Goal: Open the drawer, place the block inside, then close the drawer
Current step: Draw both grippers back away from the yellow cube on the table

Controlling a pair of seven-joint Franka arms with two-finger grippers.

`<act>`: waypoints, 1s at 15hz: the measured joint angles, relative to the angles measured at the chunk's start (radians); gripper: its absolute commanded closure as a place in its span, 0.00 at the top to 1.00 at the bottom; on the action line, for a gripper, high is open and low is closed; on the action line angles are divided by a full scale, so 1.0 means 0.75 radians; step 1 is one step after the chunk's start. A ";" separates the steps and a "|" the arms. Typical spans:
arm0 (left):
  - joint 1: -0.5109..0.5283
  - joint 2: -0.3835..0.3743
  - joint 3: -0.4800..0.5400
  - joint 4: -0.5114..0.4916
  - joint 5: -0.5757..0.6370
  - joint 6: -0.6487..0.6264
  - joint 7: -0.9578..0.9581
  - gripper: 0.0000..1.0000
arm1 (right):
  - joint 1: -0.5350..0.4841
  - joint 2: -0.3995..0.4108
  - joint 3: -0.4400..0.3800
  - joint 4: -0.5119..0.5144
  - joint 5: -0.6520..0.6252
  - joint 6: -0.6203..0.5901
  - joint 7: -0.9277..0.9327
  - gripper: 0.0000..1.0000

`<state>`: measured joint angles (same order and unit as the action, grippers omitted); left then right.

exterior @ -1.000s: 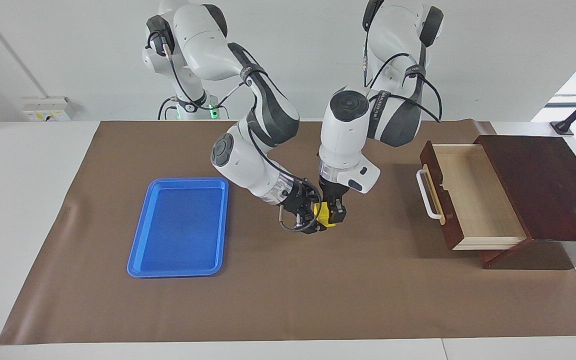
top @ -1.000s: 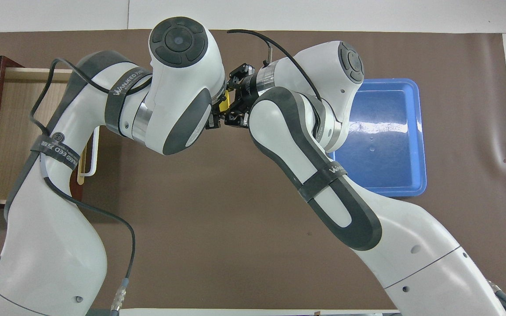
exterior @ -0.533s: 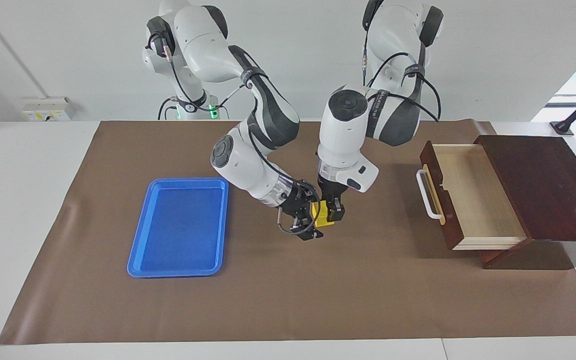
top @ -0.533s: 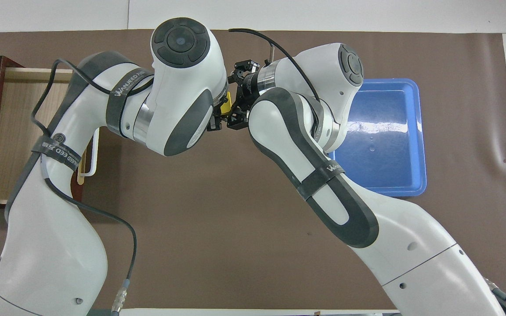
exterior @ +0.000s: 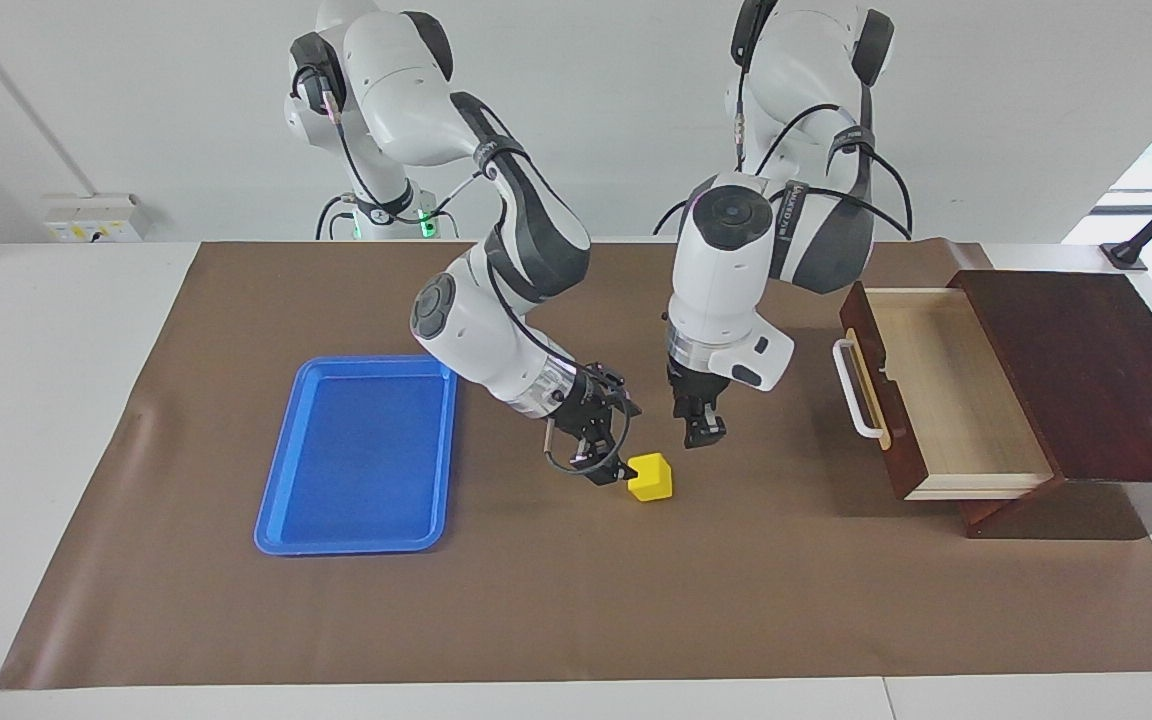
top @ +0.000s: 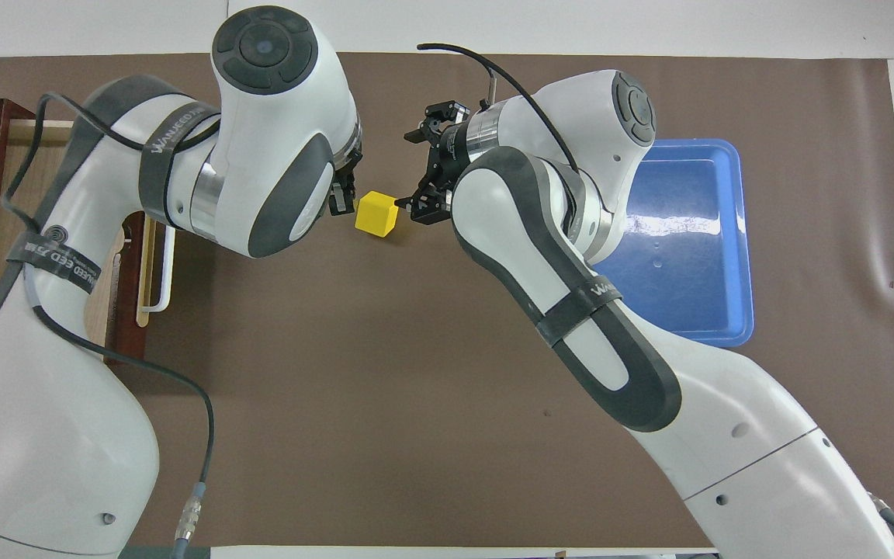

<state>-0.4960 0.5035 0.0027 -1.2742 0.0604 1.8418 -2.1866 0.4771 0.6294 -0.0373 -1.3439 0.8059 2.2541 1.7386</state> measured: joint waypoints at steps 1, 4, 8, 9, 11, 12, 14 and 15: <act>0.003 -0.002 0.000 0.000 0.000 -0.002 0.000 0.00 | -0.002 0.000 0.000 0.000 0.000 -0.001 0.000 1.00; 0.003 -0.003 -0.004 0.000 0.000 -0.005 0.000 0.00 | -0.017 -0.001 -0.001 0.000 0.000 -0.025 0.000 1.00; 0.002 -0.004 -0.005 0.000 0.000 -0.005 0.000 0.00 | -0.032 -0.005 -0.001 0.000 0.000 -0.039 0.000 1.00; 0.002 -0.004 -0.005 0.000 0.000 -0.005 0.000 0.00 | -0.032 -0.006 -0.001 0.000 0.000 -0.040 0.000 1.00; 0.002 -0.005 -0.005 0.001 0.000 -0.005 0.000 0.00 | -0.032 -0.006 0.000 0.000 0.000 -0.041 0.000 1.00; 0.002 -0.005 -0.005 0.001 0.000 -0.005 0.000 0.00 | -0.032 -0.006 0.000 0.000 0.000 -0.041 0.000 1.00; 0.002 -0.006 -0.006 0.001 0.000 -0.005 0.000 0.00 | -0.032 -0.006 0.000 0.000 0.000 -0.041 0.000 1.00; 0.002 -0.008 -0.006 0.002 0.000 -0.005 0.000 0.00 | -0.032 -0.006 0.000 0.000 0.000 -0.041 0.000 1.00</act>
<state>-0.4947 0.4978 -0.0021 -1.2728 0.0603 1.8379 -2.1865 0.4534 0.6251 -0.0374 -1.3437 0.8056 2.2236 1.7386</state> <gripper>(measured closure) 0.991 0.000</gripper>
